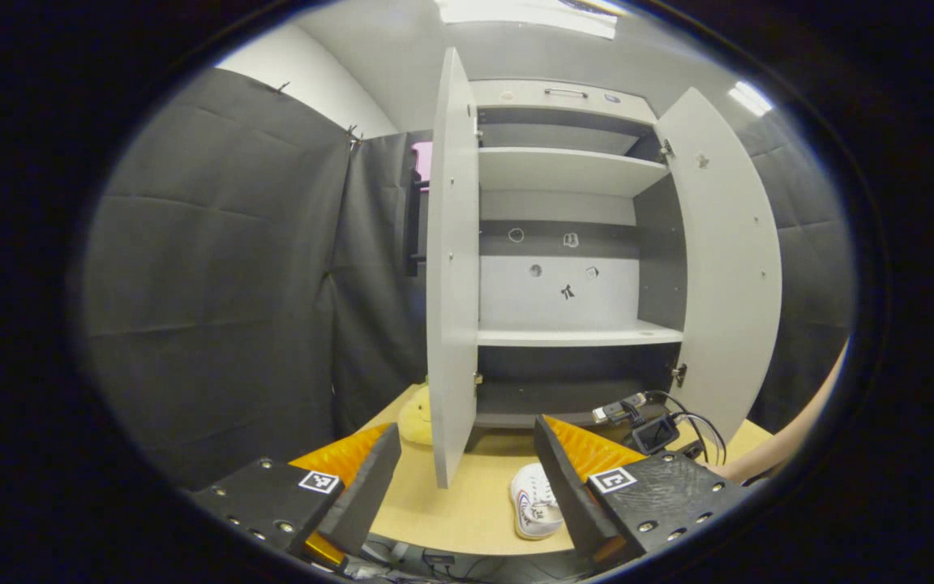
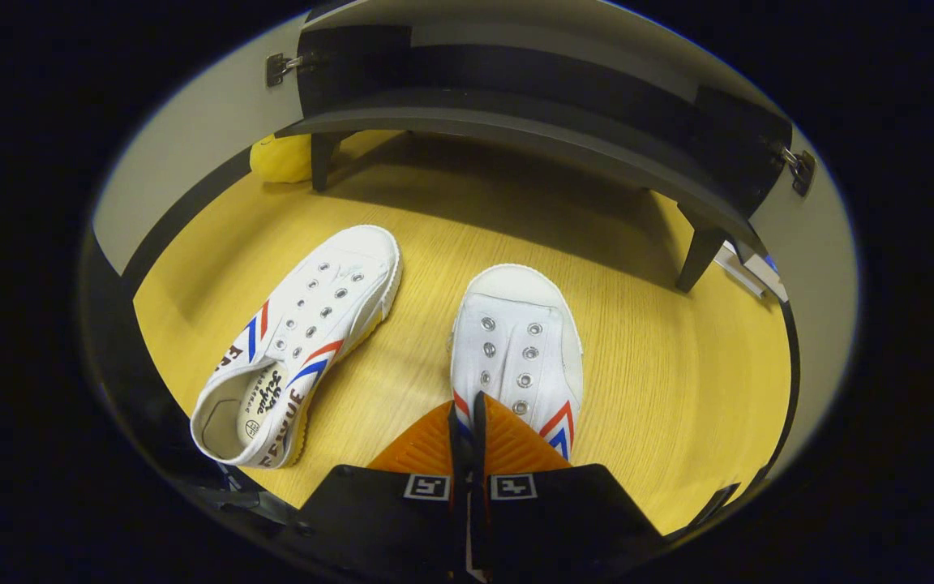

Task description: Grab one shoe with the right hand and put it into the shoe cabinet, grab the other shoe with the left hand and put it into the shoe cabinet; then close the right door with the right hand and the left door with the left hand.

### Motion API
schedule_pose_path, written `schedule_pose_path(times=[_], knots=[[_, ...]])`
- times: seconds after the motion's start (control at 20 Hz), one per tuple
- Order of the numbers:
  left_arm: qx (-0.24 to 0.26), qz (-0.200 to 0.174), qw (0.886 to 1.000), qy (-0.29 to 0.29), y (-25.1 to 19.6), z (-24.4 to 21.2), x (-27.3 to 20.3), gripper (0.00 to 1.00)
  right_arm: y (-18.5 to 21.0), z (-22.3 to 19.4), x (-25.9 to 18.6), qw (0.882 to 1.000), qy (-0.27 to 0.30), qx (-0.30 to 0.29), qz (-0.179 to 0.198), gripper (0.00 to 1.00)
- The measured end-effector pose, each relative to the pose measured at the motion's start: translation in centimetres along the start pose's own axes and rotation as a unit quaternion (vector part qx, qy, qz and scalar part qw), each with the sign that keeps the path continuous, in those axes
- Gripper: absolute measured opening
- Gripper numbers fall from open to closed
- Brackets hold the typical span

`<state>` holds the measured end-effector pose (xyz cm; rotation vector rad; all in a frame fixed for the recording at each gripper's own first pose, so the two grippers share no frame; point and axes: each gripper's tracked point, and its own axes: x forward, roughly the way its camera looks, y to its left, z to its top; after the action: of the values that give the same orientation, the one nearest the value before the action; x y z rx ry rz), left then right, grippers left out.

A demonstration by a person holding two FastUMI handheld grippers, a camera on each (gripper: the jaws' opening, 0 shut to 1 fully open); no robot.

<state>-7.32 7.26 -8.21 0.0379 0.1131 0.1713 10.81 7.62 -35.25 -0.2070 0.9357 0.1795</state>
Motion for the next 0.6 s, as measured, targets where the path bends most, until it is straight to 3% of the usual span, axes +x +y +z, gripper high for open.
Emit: schedule_pose_path(times=[0.1,0.35,0.6], knots=[[0.003,-0.005,1.000,-0.003,-0.3,0.3,-0.1,0.94,-0.1,-0.2,-0.4,1.000,-0.015,0.004,-0.001,0.04],[0.070,-0.040,0.996,-0.025,-1.1,1.5,0.2,0.95,-0.4,1.1,-2.9,0.997,-0.053,0.055,0.006,0.04],[0.045,-0.086,0.995,-0.036,-3.6,1.7,0.8,0.94,-1.1,3.5,-8.3,0.991,-0.113,0.066,0.003,0.04]])
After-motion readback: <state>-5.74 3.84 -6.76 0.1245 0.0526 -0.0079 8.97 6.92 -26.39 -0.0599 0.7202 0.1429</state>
